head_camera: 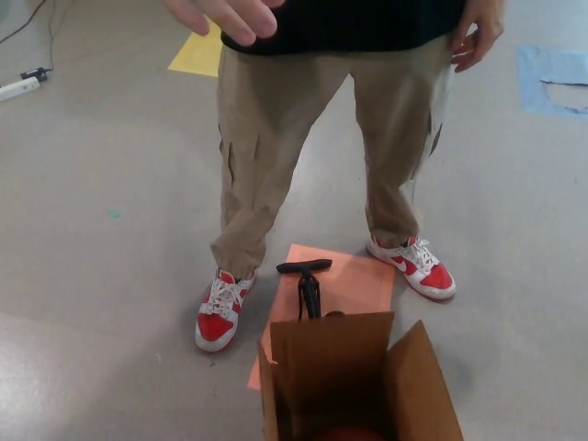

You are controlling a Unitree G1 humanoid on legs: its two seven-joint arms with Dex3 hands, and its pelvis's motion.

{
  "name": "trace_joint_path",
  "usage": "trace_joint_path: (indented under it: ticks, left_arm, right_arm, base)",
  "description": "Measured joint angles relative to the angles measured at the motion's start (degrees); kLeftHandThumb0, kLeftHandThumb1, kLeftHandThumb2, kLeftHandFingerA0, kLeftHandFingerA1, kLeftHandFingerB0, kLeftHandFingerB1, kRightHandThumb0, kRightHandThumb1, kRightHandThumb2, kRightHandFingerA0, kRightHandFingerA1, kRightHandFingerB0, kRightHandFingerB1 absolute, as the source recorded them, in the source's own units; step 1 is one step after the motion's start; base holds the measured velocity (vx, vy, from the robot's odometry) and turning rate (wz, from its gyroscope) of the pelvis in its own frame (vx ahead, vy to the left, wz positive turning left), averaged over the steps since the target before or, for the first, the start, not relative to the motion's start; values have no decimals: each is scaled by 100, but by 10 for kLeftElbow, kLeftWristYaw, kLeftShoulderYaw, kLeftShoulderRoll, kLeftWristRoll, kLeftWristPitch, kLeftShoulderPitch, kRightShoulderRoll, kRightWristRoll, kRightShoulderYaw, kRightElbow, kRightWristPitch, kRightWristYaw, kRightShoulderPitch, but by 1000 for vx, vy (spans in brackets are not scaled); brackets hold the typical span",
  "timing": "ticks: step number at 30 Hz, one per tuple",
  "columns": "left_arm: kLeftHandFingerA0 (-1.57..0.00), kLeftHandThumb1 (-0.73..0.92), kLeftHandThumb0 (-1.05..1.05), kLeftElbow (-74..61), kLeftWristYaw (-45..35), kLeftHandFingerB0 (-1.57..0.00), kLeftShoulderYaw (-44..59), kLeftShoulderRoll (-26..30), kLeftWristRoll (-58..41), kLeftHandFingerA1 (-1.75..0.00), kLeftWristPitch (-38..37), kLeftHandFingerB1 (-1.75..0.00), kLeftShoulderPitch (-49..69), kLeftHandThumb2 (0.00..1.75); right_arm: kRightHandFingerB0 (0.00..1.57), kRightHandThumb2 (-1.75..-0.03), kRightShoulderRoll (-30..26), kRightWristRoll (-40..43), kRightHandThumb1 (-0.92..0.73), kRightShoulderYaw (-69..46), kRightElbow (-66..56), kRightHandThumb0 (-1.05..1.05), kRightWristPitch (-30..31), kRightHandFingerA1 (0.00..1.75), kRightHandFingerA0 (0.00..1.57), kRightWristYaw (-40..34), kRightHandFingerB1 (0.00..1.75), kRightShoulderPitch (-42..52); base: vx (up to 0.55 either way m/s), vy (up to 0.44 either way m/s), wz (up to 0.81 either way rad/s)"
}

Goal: Use both hands to pick up a football from a person and place it into a container beneath

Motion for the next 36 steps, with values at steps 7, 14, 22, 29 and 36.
trace_joint_path:
  ticks: [7,14,22,29,36]
  left_arm:
    - [0,76,-95,6,-13,0,-10,-3,-2,-8,-7,-3,1,109]
    - [0,82,-83,16,-18,0,-87,-51,13,-16,-23,-12,41,113]
    - [0,82,-88,106,-17,0,-137,-82,33,-17,-39,-13,65,113]
    - [-7,80,-88,217,-17,-7,-177,-82,58,-22,-67,-16,66,110]
    - [-8,81,-87,292,-18,-7,-197,-67,80,-23,-110,-16,60,110]
  right_arm:
    - [0,-112,13,6,-77,7,-14,-83,-2,15,0,4,14,0]
    - [7,-112,46,-10,-79,36,85,-86,-19,32,7,-9,19,-16]
    - [6,-109,52,-33,-80,74,233,-84,-26,24,6,-17,18,-18]
    - [6,-109,49,-58,-80,111,377,-79,-32,28,6,-24,23,-43]
    - [6,-111,37,-88,-83,145,483,-82,-51,23,6,-38,19,-68]
  base:
    - [0,0,0]
    - [0,0,0]
    - [0,0,0]
    - [0,0,0]
    - [0,0,0]
